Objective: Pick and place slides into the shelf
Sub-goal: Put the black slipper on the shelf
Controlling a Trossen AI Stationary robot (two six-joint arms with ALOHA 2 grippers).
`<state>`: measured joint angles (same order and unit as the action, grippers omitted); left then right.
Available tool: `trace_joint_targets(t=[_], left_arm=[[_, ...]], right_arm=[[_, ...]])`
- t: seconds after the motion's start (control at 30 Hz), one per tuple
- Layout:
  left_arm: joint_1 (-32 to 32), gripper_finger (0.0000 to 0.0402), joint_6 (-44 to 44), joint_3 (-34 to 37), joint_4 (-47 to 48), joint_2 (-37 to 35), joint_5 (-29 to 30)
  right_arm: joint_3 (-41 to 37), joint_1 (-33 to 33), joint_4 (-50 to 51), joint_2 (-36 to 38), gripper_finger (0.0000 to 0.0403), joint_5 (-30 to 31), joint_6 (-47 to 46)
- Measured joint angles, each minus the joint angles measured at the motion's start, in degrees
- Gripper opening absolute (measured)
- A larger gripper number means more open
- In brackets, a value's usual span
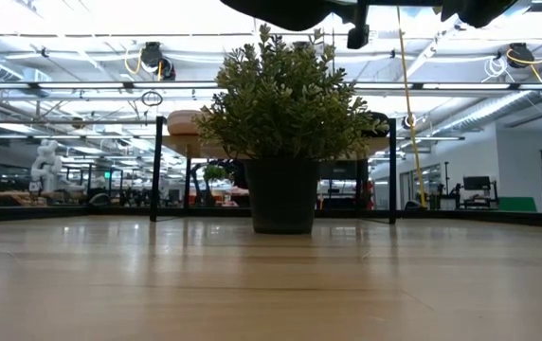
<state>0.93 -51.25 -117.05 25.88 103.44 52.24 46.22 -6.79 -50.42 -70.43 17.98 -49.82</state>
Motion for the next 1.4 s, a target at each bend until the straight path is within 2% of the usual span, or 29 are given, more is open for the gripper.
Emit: trace_joint_targets(t=[0.33, 0.63, 0.83, 1.03, 1.4], left_arm=[[-0.37, 0.0000, 0.54, 0.05, 10.48, -2.03, 7.28], [-1.51, 0.0000, 3.97, -0.07, 15.38, -5.54, 6.59], [-4.19, 0.0000, 4.02, -0.02, 18.17, -5.28, 5.48], [-6.13, 0.0000, 3.86, 0.00, 18.72, -5.03, 5.51], [-7.06, 0.0000, 5.32, 0.00, 20.75, -5.03, 4.54]], right_arm=[[0.00, -0.03, -1.37, 0.04, 0.0197, 0.07, 1.02], [0.00, -3.58, -0.33, 0.02, 0.0197, -0.54, -1.05], [0.00, -8.62, 0.36, 0.02, 0.0197, -9.39, -6.44], [0.00, -12.03, 0.90, 0.00, 0.0197, -15.25, -10.65], [0.00, -13.84, 1.58, 0.00, 0.0197, -18.32, -13.87]])
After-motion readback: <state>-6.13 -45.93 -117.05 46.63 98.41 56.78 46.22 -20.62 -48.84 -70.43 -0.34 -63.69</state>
